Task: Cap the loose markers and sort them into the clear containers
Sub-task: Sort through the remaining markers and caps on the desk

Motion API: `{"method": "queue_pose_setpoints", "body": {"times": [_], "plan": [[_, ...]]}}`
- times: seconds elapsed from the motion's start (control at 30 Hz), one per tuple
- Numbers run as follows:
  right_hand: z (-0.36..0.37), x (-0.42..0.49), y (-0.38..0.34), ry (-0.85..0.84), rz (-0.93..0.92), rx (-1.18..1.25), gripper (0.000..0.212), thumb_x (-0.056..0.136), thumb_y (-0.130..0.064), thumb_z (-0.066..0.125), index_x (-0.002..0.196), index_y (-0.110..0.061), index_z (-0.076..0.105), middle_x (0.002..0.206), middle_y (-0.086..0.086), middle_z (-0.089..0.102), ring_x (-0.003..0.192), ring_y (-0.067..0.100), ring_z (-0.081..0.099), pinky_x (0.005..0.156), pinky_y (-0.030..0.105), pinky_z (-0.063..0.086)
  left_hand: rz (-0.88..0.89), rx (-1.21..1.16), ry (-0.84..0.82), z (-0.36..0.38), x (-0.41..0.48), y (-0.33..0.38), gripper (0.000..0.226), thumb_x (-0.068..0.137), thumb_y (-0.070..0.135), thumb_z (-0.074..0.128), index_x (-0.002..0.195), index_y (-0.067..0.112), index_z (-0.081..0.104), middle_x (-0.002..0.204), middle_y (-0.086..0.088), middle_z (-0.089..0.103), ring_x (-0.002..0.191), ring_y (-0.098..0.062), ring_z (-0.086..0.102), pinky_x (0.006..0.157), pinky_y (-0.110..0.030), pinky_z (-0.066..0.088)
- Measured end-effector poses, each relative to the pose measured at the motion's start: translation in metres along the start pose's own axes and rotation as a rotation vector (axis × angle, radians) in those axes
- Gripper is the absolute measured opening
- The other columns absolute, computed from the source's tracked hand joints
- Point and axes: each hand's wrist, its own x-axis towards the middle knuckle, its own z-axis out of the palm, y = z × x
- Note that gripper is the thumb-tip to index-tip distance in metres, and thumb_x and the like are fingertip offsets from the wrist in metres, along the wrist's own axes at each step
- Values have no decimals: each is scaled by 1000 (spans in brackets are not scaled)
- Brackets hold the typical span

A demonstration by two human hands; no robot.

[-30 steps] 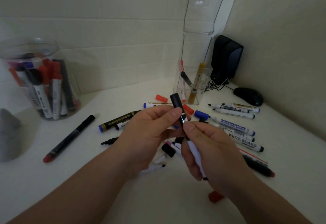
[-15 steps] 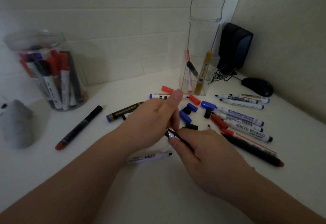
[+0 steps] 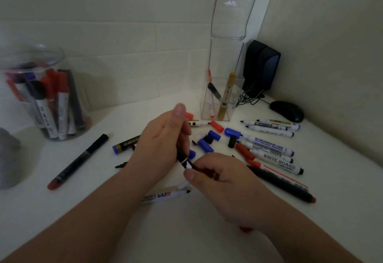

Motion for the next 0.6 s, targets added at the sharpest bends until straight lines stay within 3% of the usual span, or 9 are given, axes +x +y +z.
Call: {"method": "queue_pose_setpoints", "body": {"times": [0.13, 0.2, 0.27, 0.33, 0.4, 0.5, 0.6], "plan": [[2, 0, 2, 108, -62, 15, 8, 96, -43, 58, 89, -45, 57, 82, -14, 61, 75, 2, 56, 66, 20, 45, -8, -248, 103, 3, 2, 1, 54, 94, 58, 31, 89, 10, 55, 77, -8, 67, 47, -21, 52, 41, -28, 42], [-2, 1, 0, 204, -104, 146, 26, 95, -31, 63, 101, -53, 50, 82, -14, 67, 69, 4, 63, 65, 20, 50, 42, -231, 171, 0, 2, -1, 47, 100, 50, 34, 90, 8, 54, 72, -8, 62, 46, -19, 49, 43, -29, 40], [-13, 2, -2, 303, -141, 281, 54, 93, -17, 67, 130, -49, 42, 78, -4, 70, 62, 9, 67, 62, 22, 53, 84, -52, 246, -5, 3, -6, 36, 104, 40, 41, 86, 13, 56, 66, -6, 56, 50, -19, 46, 47, -29, 40], [-31, 8, -10, 410, -176, 313, 71, 91, -9, 68, 143, -42, 34, 73, 3, 70, 60, 12, 68, 55, 22, 54, 102, 77, 260, -10, 4, -10, 28, 102, 35, 49, 82, 16, 55, 66, -9, 56, 57, -21, 49, 51, -28, 43], [-53, 20, -22, 546, -225, 256, 66, 90, -8, 68, 141, -37, 38, 77, 3, 69, 61, 13, 69, 52, 22, 54, 109, 177, 236, -12, 6, -13, 28, 100, 36, 52, 78, 19, 55, 63, -6, 56, 61, -19, 51, 54, -26, 43], [-90, 48, -38, 768, -320, 259, 42, 95, -11, 64, 129, -25, 45, 79, 7, 69, 56, 14, 68, 51, 24, 55, 116, 324, 180, -12, 8, -17, 28, 98, 40, 52, 75, 24, 54, 59, 1, 54, 65, -15, 52, 53, -25, 42], [-120, 79, -46, 962, -415, 170, 30, 98, -15, 60, 124, -19, 47, 80, 5, 69, 58, 12, 68, 55, 27, 57, 121, 417, 171, -14, 9, -20, 28, 98, 41, 53, 74, 26, 54, 58, 3, 55, 60, -15, 53, 54, -31, 45]]}}
